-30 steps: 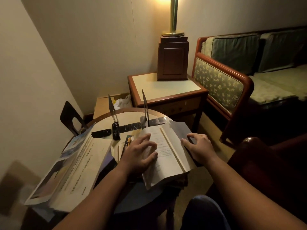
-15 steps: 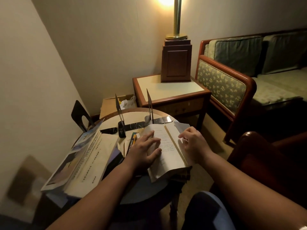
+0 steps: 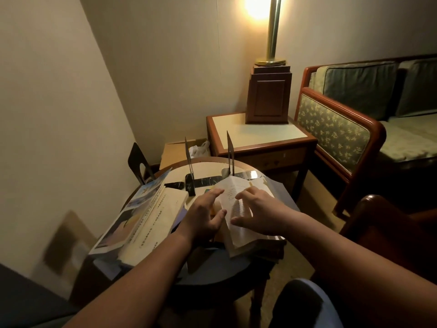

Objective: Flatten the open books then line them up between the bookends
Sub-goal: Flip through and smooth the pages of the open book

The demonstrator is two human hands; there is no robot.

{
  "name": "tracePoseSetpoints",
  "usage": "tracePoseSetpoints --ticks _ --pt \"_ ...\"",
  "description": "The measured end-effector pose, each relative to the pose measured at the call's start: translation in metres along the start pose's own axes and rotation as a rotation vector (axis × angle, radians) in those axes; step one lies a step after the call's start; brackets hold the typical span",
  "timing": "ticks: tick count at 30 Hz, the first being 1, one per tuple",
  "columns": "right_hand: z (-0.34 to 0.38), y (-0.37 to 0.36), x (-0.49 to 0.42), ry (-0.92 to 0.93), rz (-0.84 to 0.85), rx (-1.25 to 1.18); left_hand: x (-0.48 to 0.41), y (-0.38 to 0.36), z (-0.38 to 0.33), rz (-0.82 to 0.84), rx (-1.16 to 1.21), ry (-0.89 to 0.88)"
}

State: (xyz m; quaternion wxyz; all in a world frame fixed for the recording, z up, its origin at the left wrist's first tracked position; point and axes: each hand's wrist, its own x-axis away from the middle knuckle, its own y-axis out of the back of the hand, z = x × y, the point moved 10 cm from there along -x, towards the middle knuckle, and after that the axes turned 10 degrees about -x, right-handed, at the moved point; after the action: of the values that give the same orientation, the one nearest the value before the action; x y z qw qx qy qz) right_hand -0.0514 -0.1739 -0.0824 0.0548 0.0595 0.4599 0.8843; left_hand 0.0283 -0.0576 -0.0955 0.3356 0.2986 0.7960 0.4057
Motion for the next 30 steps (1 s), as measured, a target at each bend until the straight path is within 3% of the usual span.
tracePoseSetpoints --ticks 6,9,16,20,23,26,30 --pt "0.005 -0.028 0.016 0.005 0.22 0.155 0.003 0.01 -0.005 -0.057 0.009 -0.017" --pt "0.004 -0.032 0.02 0.027 0.212 0.208 0.005 0.013 -0.007 -0.072 -0.016 -0.023" --pt "0.02 0.013 0.038 0.191 -0.078 0.015 0.007 0.018 -0.008 -0.101 0.012 -0.045" --pt "0.009 0.057 0.065 0.305 -0.522 -0.088 0.007 0.022 -0.014 -0.126 0.039 -0.058" --pt "-0.014 0.081 0.082 0.256 -0.767 -0.113 0.003 0.017 -0.026 -0.139 0.044 -0.107" --pt "-0.035 0.088 0.085 0.172 -0.809 -0.069 -0.004 0.004 -0.037 -0.106 0.014 -0.167" --pt "-0.073 0.085 0.08 0.007 -0.722 -0.049 -0.01 -0.017 -0.053 0.016 -0.049 -0.17"
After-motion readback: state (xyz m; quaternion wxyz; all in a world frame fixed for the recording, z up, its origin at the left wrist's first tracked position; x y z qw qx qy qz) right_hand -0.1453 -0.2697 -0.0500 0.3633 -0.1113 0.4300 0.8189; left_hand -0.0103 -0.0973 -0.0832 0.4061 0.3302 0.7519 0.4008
